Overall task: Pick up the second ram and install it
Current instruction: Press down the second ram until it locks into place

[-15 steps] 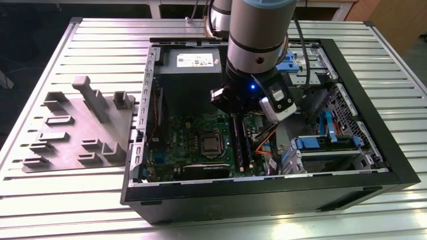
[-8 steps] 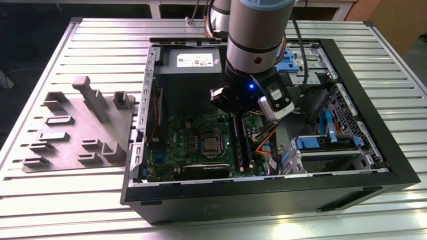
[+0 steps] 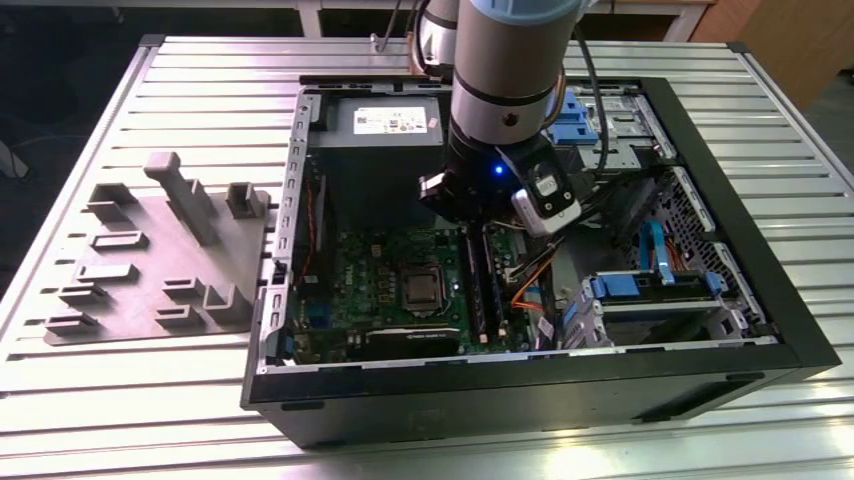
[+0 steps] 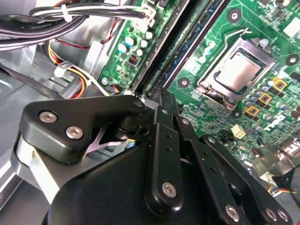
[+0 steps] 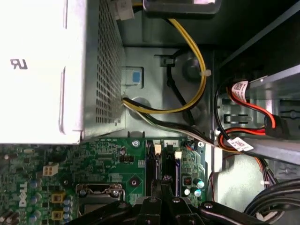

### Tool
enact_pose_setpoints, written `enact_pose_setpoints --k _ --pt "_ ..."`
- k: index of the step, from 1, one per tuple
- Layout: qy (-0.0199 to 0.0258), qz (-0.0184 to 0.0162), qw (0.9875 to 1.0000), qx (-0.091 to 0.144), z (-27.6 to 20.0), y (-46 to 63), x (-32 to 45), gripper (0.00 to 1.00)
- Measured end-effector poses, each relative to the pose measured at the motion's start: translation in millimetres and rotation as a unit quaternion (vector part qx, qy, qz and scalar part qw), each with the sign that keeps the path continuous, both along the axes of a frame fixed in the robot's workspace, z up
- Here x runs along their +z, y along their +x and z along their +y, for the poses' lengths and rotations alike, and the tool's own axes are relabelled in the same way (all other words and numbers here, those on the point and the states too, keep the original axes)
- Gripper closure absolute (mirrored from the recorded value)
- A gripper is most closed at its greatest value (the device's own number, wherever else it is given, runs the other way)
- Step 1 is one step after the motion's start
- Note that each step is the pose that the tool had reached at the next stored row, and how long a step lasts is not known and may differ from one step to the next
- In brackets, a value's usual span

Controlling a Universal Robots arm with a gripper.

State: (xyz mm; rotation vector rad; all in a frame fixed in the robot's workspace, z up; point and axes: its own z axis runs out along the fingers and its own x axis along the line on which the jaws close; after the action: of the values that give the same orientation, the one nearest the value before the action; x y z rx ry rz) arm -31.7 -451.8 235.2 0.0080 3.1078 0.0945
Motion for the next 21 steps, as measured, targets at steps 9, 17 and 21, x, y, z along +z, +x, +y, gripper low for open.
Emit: enact_pose_setpoints --k 9,17,21 --pt "0.0001 -0.0001 1.0000 0.000 4.1 0.0 -6.3 0.90" --pt "-0.0001 0.0000 1.0000 0.000 4.8 -0.1 -9.3 0.90" --pt "0.0000 0.0000 1.0000 0.000 4.8 -0.4 -12.3 0.90"
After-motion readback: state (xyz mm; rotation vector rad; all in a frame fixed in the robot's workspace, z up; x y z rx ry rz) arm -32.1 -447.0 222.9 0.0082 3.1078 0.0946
